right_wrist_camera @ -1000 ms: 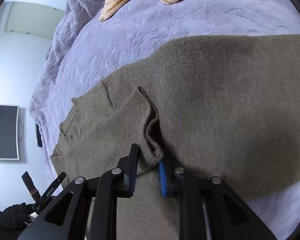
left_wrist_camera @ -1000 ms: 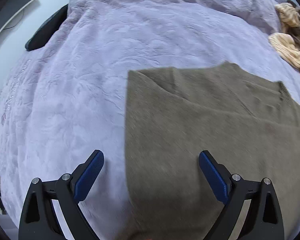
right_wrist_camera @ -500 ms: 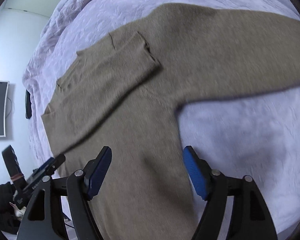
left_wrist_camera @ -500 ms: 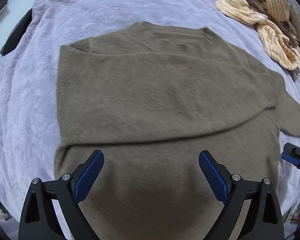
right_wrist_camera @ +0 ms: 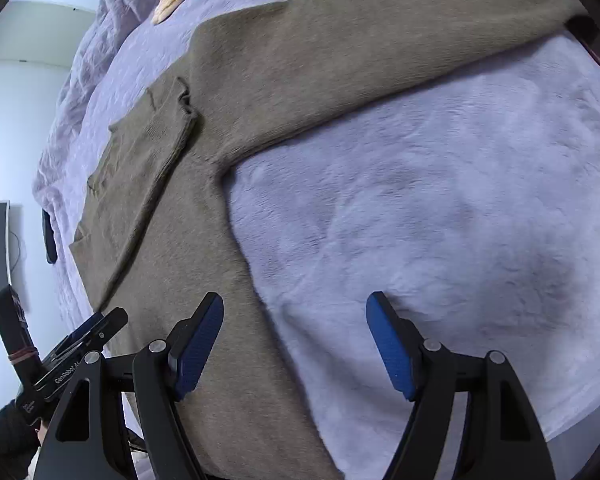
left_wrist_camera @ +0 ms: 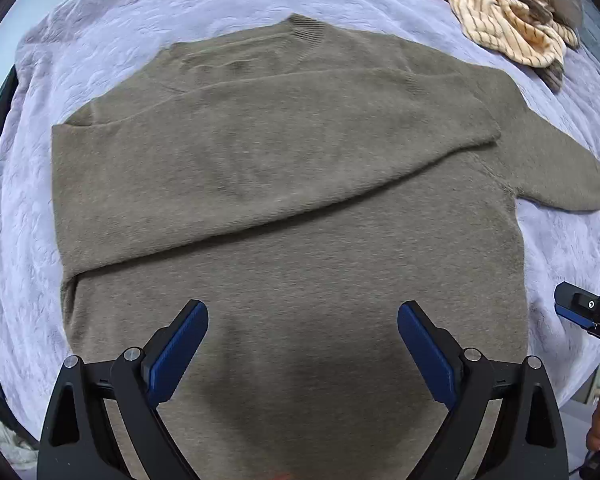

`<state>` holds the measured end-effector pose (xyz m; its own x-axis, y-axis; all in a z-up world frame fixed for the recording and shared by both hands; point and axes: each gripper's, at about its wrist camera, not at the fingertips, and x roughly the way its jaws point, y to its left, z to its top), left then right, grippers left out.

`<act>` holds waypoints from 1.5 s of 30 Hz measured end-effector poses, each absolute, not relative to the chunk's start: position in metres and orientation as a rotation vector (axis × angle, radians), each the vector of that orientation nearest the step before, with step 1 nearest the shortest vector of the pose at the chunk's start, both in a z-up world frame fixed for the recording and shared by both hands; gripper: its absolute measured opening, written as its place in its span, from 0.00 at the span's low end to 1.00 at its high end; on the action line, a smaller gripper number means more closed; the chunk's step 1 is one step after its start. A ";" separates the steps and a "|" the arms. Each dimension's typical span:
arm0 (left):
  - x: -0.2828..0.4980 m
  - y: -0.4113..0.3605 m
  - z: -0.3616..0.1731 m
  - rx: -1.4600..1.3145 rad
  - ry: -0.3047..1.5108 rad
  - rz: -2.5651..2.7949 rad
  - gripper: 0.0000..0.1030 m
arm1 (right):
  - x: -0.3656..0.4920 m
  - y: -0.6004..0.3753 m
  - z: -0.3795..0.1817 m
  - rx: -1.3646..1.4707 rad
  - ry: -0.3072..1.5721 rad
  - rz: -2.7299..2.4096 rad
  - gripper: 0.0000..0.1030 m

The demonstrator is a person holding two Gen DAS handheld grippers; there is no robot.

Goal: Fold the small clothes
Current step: 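Grasp the other sleeve cuff with the right gripper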

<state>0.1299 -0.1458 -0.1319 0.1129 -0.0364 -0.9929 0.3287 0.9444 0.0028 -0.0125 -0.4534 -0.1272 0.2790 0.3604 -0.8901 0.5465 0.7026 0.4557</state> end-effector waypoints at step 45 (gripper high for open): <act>0.141 -0.311 -0.165 0.288 1.492 -0.402 0.94 | 0.004 -0.641 -0.165 1.456 0.715 -0.285 0.12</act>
<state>0.1413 -0.3109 -0.1646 0.0327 -0.0816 -0.9961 0.4297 0.9010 -0.0597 0.0037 -0.6414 -0.1655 0.7648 0.2404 -0.5978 0.5857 0.1272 0.8005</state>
